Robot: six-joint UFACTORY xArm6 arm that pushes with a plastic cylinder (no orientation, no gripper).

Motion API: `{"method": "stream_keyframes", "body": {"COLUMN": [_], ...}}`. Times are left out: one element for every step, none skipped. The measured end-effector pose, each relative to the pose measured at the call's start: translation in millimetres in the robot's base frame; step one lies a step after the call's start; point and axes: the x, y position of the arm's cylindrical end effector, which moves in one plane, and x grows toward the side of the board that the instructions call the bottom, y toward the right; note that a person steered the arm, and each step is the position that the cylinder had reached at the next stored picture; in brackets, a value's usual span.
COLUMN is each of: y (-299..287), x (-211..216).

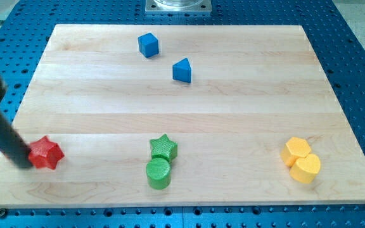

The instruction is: Move the red circle to the top left corner of the board

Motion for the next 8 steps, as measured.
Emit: {"method": "stream_keyframes", "body": {"y": [24.6, 11.9, -54.2, -19.7, 30.3, 70.7, 46.4, -47.3], "x": [1.8, 41.0, 41.6, -23.7, -142.4, -124.9, -40.5, -36.3]}}
